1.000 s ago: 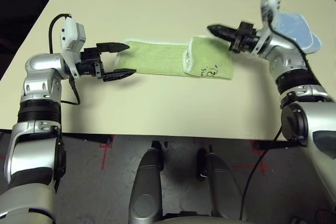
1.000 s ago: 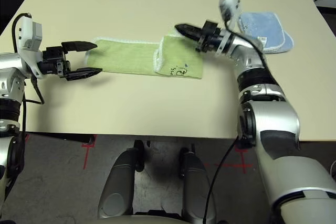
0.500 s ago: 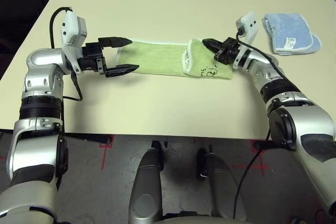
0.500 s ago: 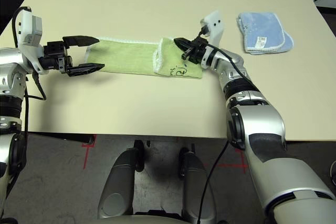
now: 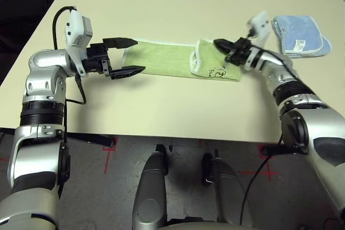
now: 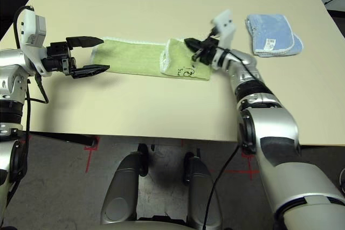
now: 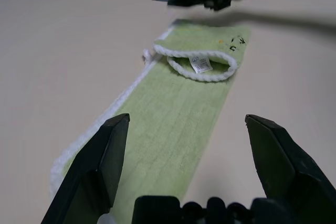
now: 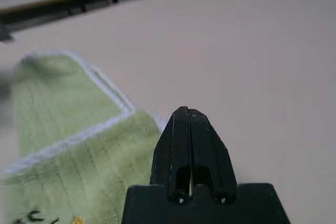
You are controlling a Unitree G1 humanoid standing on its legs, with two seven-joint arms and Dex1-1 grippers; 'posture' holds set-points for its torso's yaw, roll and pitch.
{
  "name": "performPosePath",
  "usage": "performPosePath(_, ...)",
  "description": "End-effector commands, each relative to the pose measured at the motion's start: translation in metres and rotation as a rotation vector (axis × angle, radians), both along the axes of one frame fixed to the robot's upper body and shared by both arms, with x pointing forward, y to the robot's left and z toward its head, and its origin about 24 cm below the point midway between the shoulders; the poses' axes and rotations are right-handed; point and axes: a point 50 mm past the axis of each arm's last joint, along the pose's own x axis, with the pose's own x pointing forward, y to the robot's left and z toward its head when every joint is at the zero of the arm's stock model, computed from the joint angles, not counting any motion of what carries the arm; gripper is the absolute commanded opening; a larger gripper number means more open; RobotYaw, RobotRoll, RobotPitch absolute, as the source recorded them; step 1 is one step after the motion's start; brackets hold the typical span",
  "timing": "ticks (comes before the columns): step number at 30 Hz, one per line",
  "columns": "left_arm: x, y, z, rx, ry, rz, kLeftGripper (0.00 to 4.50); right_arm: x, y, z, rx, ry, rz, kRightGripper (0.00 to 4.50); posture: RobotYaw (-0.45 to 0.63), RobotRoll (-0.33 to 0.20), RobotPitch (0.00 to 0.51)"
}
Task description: Fold the towel and set it aside.
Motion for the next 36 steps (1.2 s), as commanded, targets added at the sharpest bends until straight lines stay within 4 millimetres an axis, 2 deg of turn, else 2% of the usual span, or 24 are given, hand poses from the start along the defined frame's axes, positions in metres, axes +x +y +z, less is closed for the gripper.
performPosePath(1,-0.002,-0.001,-0.003,-0.01,0.008,-0.009,4.5,-0.012,-0.012,0.014,-0.045,-0.083,0.108,0.04,0.07,0.0,0.276)
performPosePath(5,0.001,-0.002,-0.003,-0.016,0.016,-0.008,4.5,-0.029,-0.029,0.006,-0.206,-0.074,0.229,0.04,0.06,0.0,0.278)
performPosePath(10,0.004,-0.002,-0.004,-0.039,0.029,0.009,4.5,-0.041,-0.039,-0.009,-0.305,-0.014,0.311,0.04,0.06,0.0,0.276)
performPosePath(15,0.002,-0.003,-0.006,-0.032,0.037,0.005,4.5,-0.051,-0.046,-0.017,-0.356,0.019,0.357,0.04,0.06,0.0,0.274)
performPosePath(22,0.003,0.0,-0.013,-0.021,0.059,0.034,4.5,-0.062,-0.055,-0.015,-0.392,0.012,0.36,0.04,0.06,0.0,0.266)
performPosePath(25,0.007,0.004,-0.017,-0.039,0.114,0.125,4.5,-0.064,-0.052,-0.017,-0.41,0.004,0.373,0.69,0.06,0.0,0.261)
performPosePath(28,0.013,0.013,-0.016,-0.105,0.24,0.304,4.5,-0.065,-0.049,-0.018,-0.397,0.001,0.375,1.73,0.06,0.0,0.261)
performPosePath(31,0.005,0.019,-0.011,-0.163,0.378,0.394,4.5,-0.065,-0.045,-0.018,-0.363,-0.001,0.37,2.92,0.07,0.0,0.254)
performPosePath(35,-0.007,0.028,-0.001,-0.233,0.551,0.479,4.5,-0.067,-0.043,-0.02,-0.348,0.009,0.374,4.26,0.08,0.0,0.253)
performPosePath(36,-0.008,0.031,0.001,-0.245,0.568,0.511,4.5,-0.067,-0.042,-0.02,-0.345,0.012,0.376,4.47,0.08,0.0,0.252)
